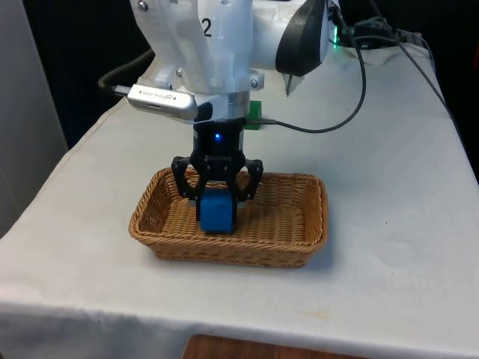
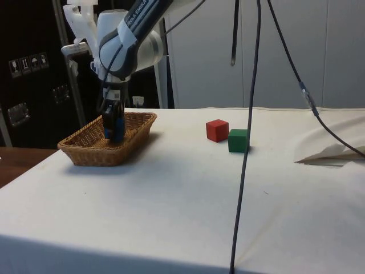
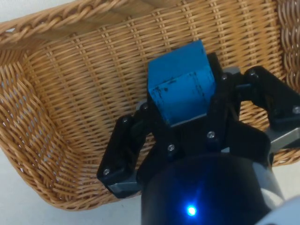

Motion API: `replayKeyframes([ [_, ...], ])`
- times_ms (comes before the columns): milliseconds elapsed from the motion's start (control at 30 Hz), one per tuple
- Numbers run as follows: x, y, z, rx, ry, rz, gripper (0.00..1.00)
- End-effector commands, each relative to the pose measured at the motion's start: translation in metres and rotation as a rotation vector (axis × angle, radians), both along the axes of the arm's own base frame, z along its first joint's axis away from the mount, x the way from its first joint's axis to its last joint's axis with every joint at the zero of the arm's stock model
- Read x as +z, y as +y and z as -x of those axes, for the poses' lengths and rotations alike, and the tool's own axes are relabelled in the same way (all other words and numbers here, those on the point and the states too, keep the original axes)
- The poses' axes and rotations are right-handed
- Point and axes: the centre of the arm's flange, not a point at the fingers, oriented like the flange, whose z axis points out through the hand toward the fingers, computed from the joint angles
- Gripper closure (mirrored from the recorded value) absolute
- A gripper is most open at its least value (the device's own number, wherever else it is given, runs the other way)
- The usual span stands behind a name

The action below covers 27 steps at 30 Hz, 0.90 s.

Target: Pick up the blue cube and place it into the basket.

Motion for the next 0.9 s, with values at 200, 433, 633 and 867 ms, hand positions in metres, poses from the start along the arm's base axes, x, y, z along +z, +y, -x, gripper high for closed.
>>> replayKeyframes([
  [200,0.000,0.001,0.000,0.001,0.000,-0.001,0.75],
  [433,0.000,0.000,0.000,0.000,0.000,0.000,0.11],
  [633,0.000,0.000,0.000,0.000,0.000,0.000,0.00],
  [867,0.011,0.000,0.001,-0.012,-0.004,-0.004,0.00],
])
